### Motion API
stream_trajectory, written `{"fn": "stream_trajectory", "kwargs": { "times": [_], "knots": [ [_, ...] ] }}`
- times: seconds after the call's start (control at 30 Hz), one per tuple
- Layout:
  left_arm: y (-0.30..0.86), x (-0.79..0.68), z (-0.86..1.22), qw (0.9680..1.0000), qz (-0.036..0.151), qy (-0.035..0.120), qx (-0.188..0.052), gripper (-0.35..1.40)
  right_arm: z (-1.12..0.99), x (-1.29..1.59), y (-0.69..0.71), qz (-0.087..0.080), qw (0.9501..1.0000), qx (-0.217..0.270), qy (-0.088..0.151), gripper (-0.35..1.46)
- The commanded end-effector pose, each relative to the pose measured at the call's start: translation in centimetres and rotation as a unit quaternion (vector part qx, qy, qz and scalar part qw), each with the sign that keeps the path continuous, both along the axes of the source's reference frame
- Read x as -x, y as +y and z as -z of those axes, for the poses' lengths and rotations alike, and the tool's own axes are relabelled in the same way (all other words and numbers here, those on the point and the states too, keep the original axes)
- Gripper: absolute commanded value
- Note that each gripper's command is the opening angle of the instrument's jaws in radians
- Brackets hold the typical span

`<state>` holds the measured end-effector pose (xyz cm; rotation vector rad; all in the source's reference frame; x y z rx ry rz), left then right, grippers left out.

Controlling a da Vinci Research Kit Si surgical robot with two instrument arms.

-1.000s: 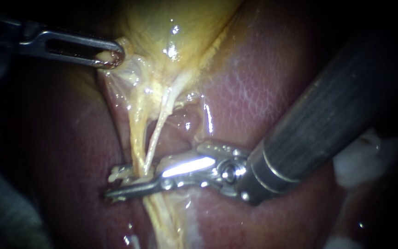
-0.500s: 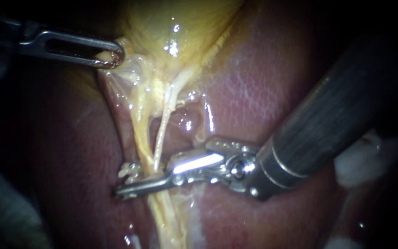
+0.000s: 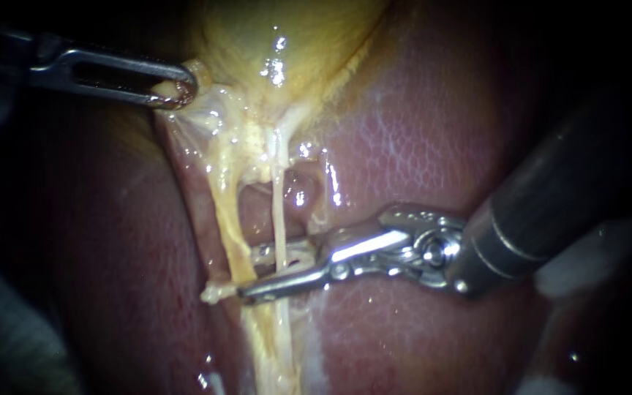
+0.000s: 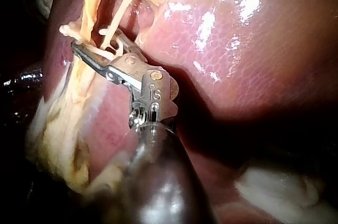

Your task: Clipping second clip left tube

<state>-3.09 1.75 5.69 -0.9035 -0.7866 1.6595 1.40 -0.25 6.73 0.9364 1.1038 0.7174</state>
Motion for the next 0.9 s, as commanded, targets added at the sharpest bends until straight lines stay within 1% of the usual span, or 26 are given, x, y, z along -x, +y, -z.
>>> {"fn": "stream_trajectory", "kwargs": {
  "times": [0.03, 0.2, 0.37, 0.63, 0.7, 0.9],
  "knots": [
    [0.0, 0.0, 0.0, 1.0, 0.0, 0.0, 0.0, -0.35, 0.01, 0.03, 0.02, 0.0, 1.0, 0.003, -0.001, 0.5],
    [0.0, 0.0, 0.0, 1.0, 0.0, 0.0, 0.0, -0.35, 0.04, 0.2, 0.08, 0.002, 1.0, 0.008, -0.005, 0.5],
    [0.0, 0.0, 0.0, 1.0, 0.0, 0.0, 0.0, -0.35, 0.07, 0.32, 0.11, 0.002, 0.9999, 0.008, -0.006, 0.5],
    [0.0, 0.0, 0.01, 1.0, 0.0, 0.0, 0.0, -0.35, 0.08, 0.42, 0.11, 0.006, 0.9999, 0.008, -0.01, 0.5],
    [0.0, -0.01, 0.01, 1.0, 0.0, 0.0, 0.0, -0.35, 0.09, 0.45, 0.12, 0.005, 0.9999, 0.009, -0.012, 0.5],
    [0.0, -0.01, 0.01, 1.0, 0.0, 0.0, 0.0, -0.35, 0.16, 0.55, 0.18, 0.002, 0.9998, 0.016, -0.013, 0.5]
  ]
}}
